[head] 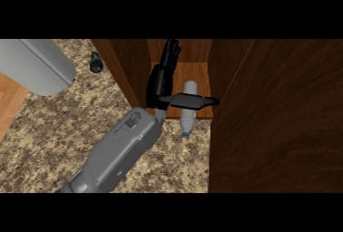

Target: Pick up the bottled water, place it into the cabinet and close the cabinet

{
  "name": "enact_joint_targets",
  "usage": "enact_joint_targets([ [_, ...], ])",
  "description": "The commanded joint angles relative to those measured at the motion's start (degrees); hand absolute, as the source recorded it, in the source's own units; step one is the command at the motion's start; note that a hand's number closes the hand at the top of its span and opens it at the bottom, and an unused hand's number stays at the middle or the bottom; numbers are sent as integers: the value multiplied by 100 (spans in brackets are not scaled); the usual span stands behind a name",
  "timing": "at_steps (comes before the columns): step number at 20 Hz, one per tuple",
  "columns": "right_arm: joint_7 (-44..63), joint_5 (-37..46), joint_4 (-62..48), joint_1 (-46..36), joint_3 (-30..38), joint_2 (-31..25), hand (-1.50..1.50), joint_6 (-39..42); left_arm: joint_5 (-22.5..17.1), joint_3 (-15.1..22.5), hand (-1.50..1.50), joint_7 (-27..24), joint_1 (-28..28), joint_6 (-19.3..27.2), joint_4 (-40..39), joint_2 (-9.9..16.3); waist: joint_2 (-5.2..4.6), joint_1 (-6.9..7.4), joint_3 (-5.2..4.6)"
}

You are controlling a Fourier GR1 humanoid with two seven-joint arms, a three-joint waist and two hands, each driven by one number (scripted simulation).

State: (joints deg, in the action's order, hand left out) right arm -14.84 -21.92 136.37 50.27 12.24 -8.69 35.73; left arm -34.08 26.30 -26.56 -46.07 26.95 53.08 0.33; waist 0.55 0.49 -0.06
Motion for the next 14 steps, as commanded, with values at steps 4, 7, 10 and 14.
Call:
enact_joint_targets([
  [4, 611, -218, 980, 23, -115, 30, -150, -398, 208, 600, -150, 280, 1469, 109, 1936, 341, -9, 71, -2],
  [7, 348, 39, 764, -9, -132, 100, -150, -230, 345, 831, -150, 861, 1794, 547, 2890, 526, 0, 18, 4],
  [10, 472, -76, 831, -62, -319, -77, -150, -62, 511, 1125, -150, 607, 2495, 628, 3315, 516, -22, 2, 2],
  [14, 591, 396, 685, 91, -789, -542, 150, 552, 476, 1181, -150, 499, 3151, 459, 3931, 984, -11, 51, -1],
])
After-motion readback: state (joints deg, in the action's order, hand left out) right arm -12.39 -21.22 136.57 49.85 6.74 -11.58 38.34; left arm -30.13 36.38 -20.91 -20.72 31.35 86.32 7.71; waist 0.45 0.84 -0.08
